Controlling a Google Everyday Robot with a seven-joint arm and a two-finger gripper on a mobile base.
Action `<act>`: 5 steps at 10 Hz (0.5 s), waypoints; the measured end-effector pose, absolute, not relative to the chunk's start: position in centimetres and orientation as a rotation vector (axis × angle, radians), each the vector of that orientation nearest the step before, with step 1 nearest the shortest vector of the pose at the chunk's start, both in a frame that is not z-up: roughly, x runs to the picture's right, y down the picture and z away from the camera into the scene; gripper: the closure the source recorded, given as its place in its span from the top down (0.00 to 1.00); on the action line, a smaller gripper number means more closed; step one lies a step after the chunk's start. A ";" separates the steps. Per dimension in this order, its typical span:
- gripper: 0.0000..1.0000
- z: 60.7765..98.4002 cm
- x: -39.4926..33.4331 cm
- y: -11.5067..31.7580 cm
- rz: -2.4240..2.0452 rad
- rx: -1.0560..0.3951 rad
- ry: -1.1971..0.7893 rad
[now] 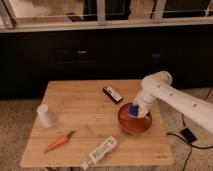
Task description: Place the white sponge in the ceramic bowl
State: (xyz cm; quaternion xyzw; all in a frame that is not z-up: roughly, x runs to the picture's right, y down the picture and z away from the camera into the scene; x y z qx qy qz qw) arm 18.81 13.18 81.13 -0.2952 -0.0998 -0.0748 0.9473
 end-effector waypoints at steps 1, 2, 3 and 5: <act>0.79 81.1 18.7 13.1 -0.153 -0.600 -0.204; 0.80 81.2 18.7 13.1 -0.154 -0.601 -0.205; 0.80 81.2 18.8 13.0 -0.155 -0.601 -0.204; 0.80 81.2 18.9 12.9 -0.154 -0.599 -0.204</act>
